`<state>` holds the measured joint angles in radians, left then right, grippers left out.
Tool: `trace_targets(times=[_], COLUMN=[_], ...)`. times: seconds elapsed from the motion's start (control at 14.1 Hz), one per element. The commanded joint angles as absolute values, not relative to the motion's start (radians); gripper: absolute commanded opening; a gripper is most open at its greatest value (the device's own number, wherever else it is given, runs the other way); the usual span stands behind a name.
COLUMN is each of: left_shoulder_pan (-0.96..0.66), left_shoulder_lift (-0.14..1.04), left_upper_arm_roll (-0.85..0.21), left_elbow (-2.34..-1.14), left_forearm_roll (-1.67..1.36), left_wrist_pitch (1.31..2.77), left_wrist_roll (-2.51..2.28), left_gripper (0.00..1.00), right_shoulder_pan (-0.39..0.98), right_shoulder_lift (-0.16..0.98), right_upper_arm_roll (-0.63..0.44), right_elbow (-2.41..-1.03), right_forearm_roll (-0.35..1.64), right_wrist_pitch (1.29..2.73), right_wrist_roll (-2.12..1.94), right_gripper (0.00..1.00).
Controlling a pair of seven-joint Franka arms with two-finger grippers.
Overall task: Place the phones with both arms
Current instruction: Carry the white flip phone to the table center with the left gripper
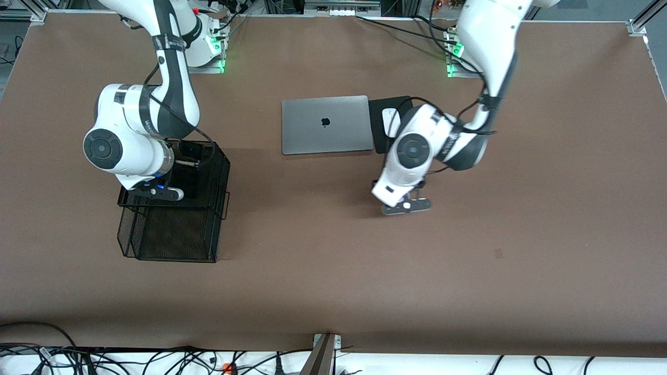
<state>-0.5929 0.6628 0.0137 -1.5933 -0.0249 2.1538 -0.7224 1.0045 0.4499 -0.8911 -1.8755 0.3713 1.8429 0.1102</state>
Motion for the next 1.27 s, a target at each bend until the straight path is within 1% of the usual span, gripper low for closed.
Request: trace_targets(times=[0.0, 0.21, 0.28, 0.35, 0.42, 0.57, 0.64, 0.71, 0.78, 1.13, 1.2], left_shoulder_pan=[-0.641, -0.684, -0.684, -0.686, -0.696, -0.719, -0.729, -0.73, -0.744, -0.765, -0.765], left_shoulder_lift=[0.79, 0.885, 0.914, 0.934, 0.946, 0.963, 0.969, 0.98, 0.991, 1.005, 1.006], left_upper_arm_roll=[0.032, 0.032, 0.032, 0.032, 0.032, 0.032, 0.032, 0.032, 0.032, 0.032, 0.032], left_elbow=[-1.421, -1.301, -1.254, -1.22, -1.203, -1.203, -1.203, -1.203, -1.203, -1.213, -1.213], left_forearm_roll=[-0.018, -0.018, -0.02, -0.021, -0.021, -0.02, -0.02, -0.018, -0.018, -0.012, -0.012], left_wrist_pitch=[2.115, 2.128, 2.128, 2.129, 2.146, 2.219, 2.244, 2.27, 2.301, 2.322, 2.321], left_wrist_roll=[-0.802, -0.81, -0.811, -0.813, -0.813, -0.811, -0.805, -0.796, -0.796, -0.796, -0.801], left_gripper=[0.0, 0.0, 0.0, 0.0, 0.0, 0.0, 0.0, 0.0, 0.0, 0.0, 0.13], right_shoulder_pan=[1.003, 1.002, 1.002, 1.002, 1.002, 1.002, 1.002, 1.002, 1.003, 0.999, 0.986], right_shoulder_lift=[0.479, 0.492, 0.502, 0.508, 0.512, 0.514, 0.514, 0.512, 0.512, 0.509, 0.506], right_upper_arm_roll=[-0.891, -0.891, -0.891, -0.891, -0.891, -0.89, -0.888, -0.888, -0.888, -0.894, -0.894], right_elbow=[-1.871, -1.871, -1.868, -1.868, -1.868, -1.867, -1.867, -1.864, -1.861, -1.783, -1.755], right_forearm_roll=[0.399, 0.4, 0.4, 0.4, 0.4, 0.4, 0.4, 0.4, 0.4, 0.399, 0.397], right_wrist_pitch=[1.855, 1.856, 1.858, 1.862, 1.864, 1.862, 1.862, 1.862, 1.862, 1.842, 1.823], right_wrist_roll=[0.101, 0.101, 0.101, 0.101, 0.101, 0.103, 0.104, 0.106, 0.106, 0.101, 0.101], right_gripper=[0.18, 0.31, 0.4, 0.46, 0.62, 0.75, 0.77, 0.84, 0.99, 1.0, 1.0])
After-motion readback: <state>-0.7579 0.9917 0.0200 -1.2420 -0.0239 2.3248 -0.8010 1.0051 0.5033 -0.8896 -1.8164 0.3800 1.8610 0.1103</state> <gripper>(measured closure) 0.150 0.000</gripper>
